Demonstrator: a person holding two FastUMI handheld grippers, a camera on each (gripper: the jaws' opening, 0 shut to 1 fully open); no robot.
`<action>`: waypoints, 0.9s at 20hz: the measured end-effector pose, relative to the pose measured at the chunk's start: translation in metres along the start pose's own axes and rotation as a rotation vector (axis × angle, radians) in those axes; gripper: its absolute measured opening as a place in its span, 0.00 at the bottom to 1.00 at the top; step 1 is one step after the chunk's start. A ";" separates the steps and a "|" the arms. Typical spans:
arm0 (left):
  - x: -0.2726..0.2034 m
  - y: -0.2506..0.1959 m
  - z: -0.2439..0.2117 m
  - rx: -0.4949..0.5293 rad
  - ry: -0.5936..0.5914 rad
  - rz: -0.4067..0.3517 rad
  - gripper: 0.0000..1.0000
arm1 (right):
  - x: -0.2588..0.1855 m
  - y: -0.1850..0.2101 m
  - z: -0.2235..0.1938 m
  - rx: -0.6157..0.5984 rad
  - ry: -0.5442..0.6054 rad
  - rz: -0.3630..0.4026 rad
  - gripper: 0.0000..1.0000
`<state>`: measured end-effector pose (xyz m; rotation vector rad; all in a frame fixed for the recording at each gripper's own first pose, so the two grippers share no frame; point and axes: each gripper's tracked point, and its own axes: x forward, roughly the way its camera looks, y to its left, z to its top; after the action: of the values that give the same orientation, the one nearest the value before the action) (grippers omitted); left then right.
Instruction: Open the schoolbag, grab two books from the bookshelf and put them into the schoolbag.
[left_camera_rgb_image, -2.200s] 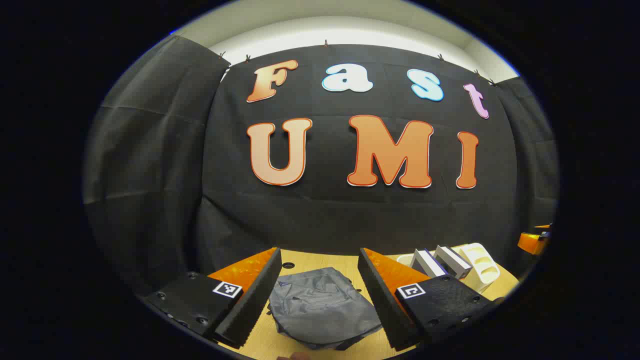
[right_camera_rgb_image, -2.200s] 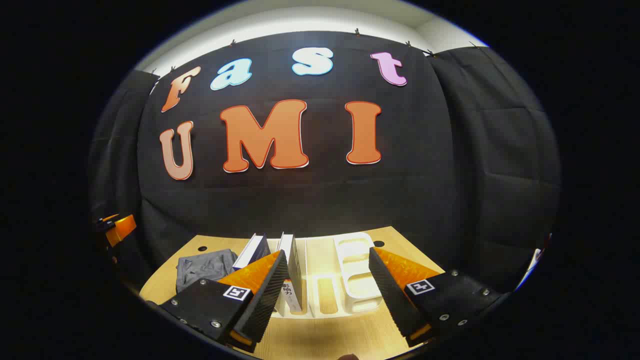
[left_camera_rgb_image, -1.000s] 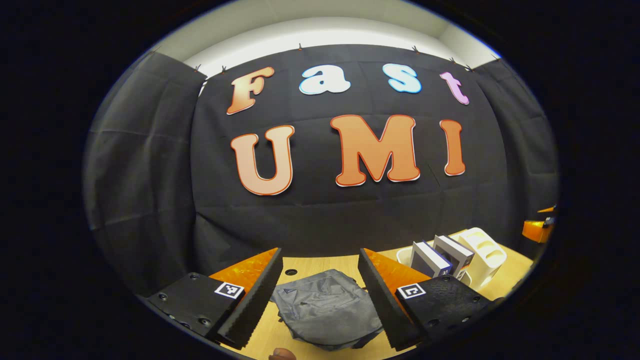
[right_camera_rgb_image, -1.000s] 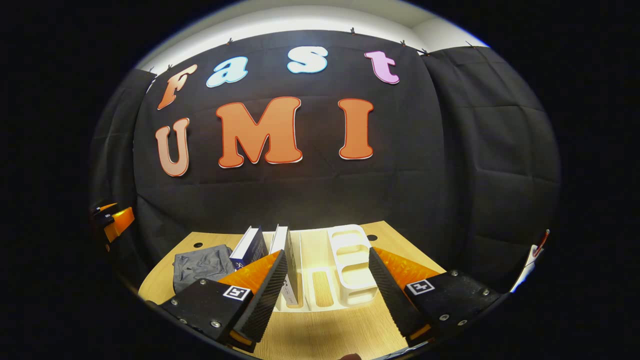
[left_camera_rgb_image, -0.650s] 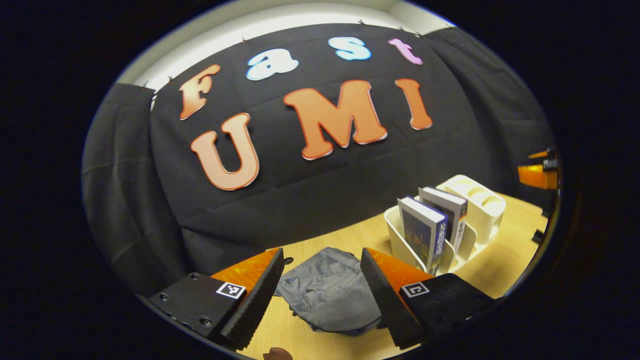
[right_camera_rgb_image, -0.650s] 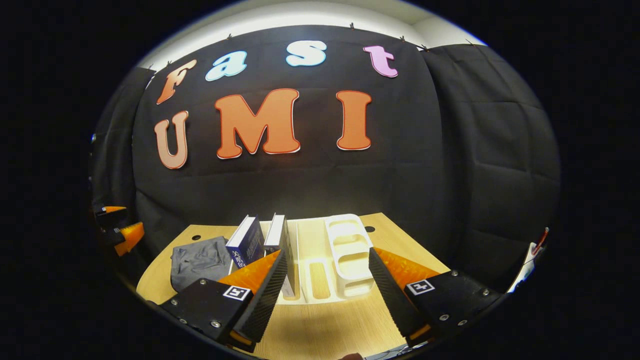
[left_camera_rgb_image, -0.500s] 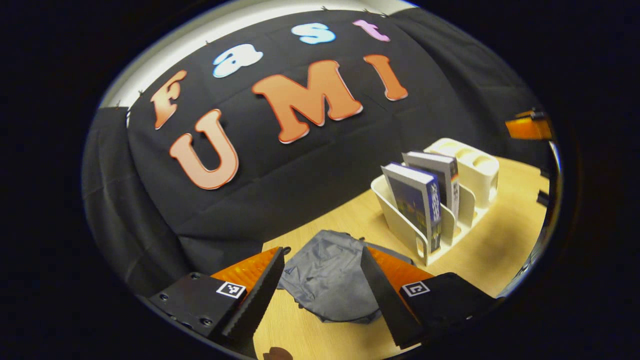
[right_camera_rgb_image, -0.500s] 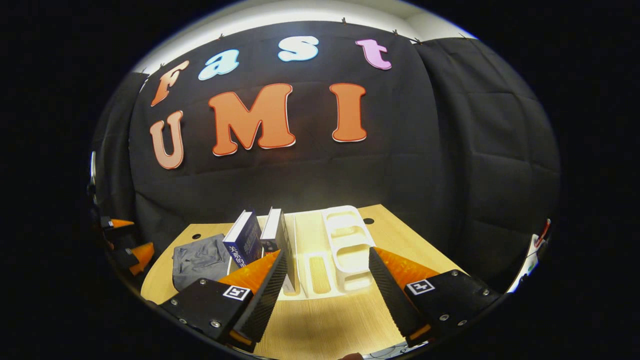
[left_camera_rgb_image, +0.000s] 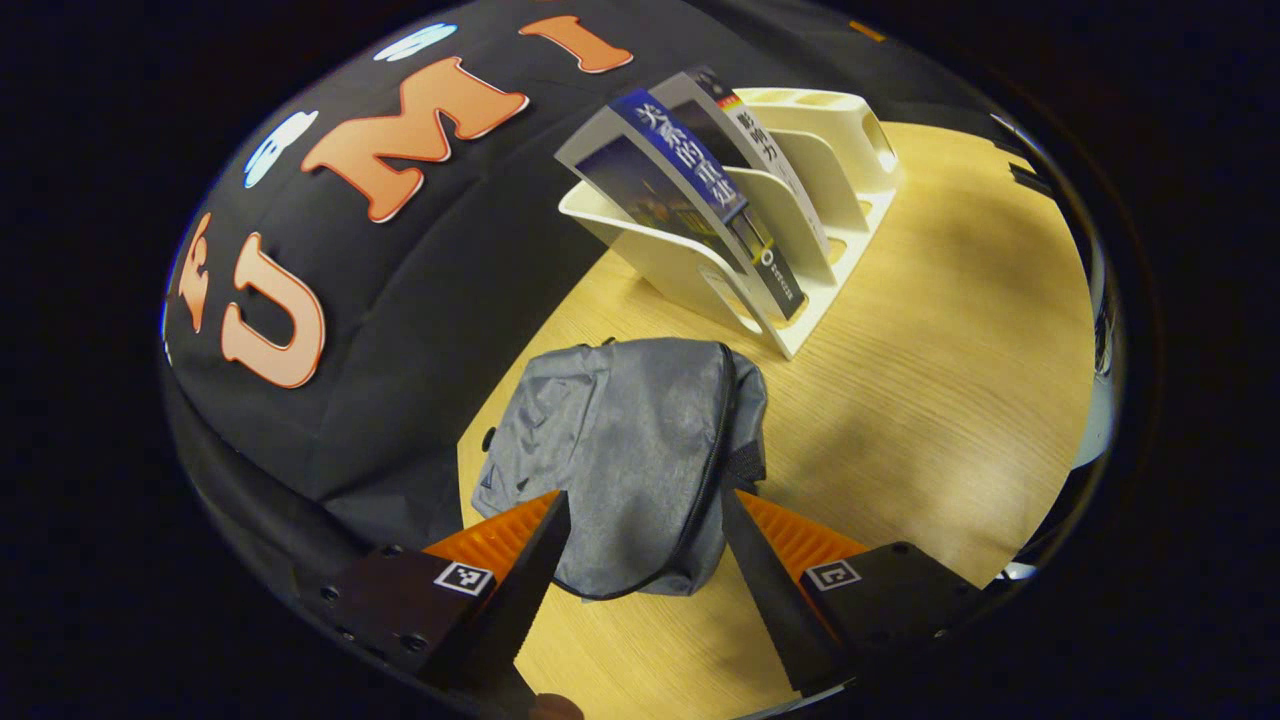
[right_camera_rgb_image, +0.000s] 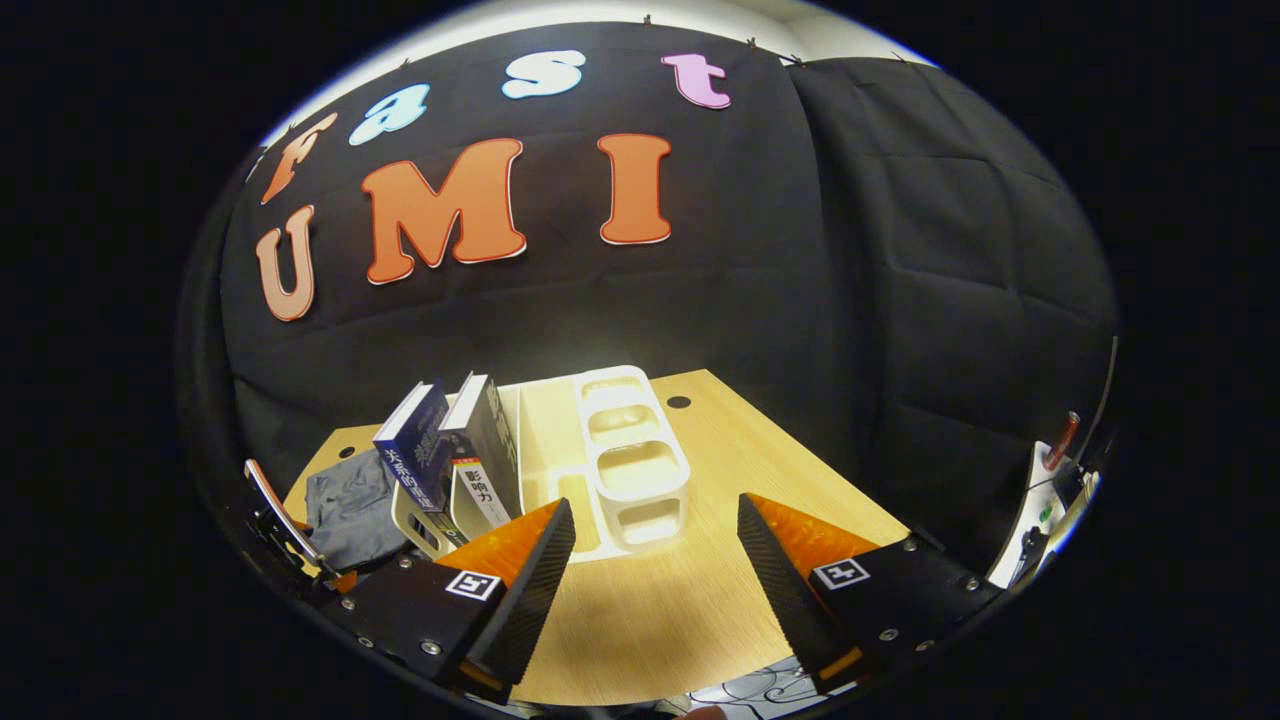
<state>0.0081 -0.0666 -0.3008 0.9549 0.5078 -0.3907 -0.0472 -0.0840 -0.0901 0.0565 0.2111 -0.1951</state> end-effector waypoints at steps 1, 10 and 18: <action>0.008 -0.003 -0.003 0.007 0.018 -0.009 0.97 | 0.000 -0.003 -0.003 -0.006 0.008 -0.004 0.98; 0.037 -0.001 -0.011 0.083 0.084 -0.038 0.75 | 0.011 -0.002 0.000 0.007 0.032 -0.010 0.98; 0.037 -0.006 -0.006 0.150 0.092 -0.134 0.04 | 0.021 0.024 -0.003 0.049 0.034 0.007 0.98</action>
<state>0.0338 -0.0683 -0.3293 1.0905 0.6350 -0.5128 -0.0231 -0.0647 -0.0966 0.1089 0.2403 -0.1922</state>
